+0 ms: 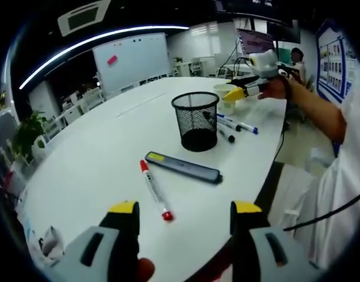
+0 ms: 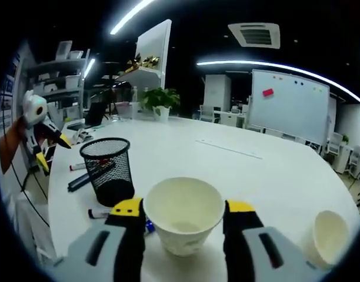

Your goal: Place the scattered laser pointers and whiteboard markers into the pen holder and stack the scattered paper cups together

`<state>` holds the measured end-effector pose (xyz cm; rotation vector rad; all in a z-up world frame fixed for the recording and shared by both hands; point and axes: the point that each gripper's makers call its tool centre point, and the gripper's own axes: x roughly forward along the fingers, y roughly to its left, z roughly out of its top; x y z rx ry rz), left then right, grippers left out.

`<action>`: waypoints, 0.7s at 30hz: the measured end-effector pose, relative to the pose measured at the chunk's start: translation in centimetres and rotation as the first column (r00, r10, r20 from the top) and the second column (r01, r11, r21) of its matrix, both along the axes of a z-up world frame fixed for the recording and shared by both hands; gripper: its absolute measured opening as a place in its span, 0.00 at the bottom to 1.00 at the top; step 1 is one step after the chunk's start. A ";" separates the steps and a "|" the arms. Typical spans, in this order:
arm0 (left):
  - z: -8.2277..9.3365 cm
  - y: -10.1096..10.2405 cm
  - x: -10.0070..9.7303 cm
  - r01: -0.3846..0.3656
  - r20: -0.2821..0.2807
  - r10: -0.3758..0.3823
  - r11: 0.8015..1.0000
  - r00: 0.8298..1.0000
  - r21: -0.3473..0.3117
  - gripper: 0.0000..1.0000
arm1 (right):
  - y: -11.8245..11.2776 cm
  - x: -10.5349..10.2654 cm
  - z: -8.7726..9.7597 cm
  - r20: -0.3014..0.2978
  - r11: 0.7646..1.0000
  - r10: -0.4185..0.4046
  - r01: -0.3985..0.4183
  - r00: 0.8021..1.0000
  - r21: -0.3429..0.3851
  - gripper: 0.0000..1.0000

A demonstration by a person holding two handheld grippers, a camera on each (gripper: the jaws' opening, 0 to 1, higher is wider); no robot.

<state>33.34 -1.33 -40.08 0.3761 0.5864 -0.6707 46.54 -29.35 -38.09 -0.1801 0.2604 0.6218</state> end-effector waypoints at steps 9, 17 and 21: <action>0.0 -0.2 -0.1 -0.001 -0.003 0.001 1.000 1.000 0.008 0.62 | 0.1 -0.2 0.0 -0.003 1.000 0.006 -0.006 1.000 0.005 0.52; 0.0 -0.3 -0.2 0.001 -0.003 -0.001 1.000 1.000 0.006 0.62 | -0.2 0.1 -0.1 0.000 1.000 -0.001 0.001 1.000 -0.002 0.52; 0.0 -0.1 -0.2 -0.002 -0.002 0.002 1.000 1.000 0.007 0.62 | -0.6 0.2 -0.1 0.003 1.000 -0.015 0.015 1.000 0.003 0.52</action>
